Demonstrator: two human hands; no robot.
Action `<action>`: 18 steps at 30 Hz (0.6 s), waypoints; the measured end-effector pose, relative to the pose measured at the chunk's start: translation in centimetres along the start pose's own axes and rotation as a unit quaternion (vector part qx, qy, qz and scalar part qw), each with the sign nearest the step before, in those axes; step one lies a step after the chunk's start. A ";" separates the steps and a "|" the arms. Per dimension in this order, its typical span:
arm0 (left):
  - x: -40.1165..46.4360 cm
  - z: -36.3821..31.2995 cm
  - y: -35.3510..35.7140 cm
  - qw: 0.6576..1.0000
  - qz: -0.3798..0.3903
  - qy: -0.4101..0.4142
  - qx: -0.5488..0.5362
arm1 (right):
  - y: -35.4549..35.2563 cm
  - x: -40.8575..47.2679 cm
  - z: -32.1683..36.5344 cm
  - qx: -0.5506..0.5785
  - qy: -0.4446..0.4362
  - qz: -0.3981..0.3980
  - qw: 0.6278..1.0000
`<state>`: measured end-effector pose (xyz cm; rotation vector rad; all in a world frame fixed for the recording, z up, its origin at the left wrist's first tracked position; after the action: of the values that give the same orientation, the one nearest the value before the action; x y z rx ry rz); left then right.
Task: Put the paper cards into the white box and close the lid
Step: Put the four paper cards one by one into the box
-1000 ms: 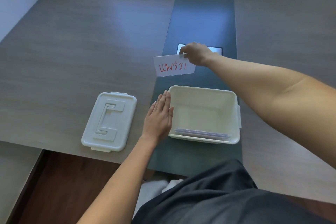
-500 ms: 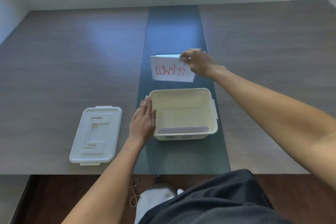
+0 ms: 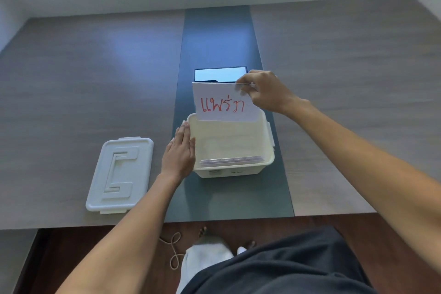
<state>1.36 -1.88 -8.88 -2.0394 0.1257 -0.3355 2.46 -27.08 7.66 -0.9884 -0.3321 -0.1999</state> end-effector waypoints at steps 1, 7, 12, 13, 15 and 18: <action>0.0 0.1 0.0 1.000 0.000 -0.001 -0.002 | 0.5 -0.5 0.1 0.007 0.003 0.012 1.000; 0.0 0.0 0.0 1.000 0.003 -0.003 -0.004 | 2.6 -3.8 0.3 0.006 0.002 0.072 0.997; 0.1 0.0 0.0 1.000 0.001 -0.005 -0.010 | 4.1 -5.9 -0.9 0.009 0.027 0.116 0.993; 0.1 0.1 0.0 1.000 -0.001 -0.005 -0.011 | 4.4 -6.3 -1.1 0.012 0.035 0.122 0.992; 0.1 0.0 0.0 1.000 -0.001 -0.005 -0.013 | 5.0 -7.1 -1.4 0.018 0.050 0.139 0.989; 0.0 0.0 0.0 1.000 -0.002 -0.006 -0.014 | 6.2 -8.4 -1.8 0.021 0.076 0.172 0.982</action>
<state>1.36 -1.90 -8.86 -2.0693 0.1201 -0.3264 -3.05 -25.17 -1.15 -0.9664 -0.0221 0.0462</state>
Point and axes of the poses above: each hand's wrist, its own x-axis towards the middle knuckle, its own y-axis out of the palm, z = x × y, the point moved 7 cm from there along x, towards the middle knuckle, and after that the axes turned 14 degrees about -z, right-handed, at the moved point
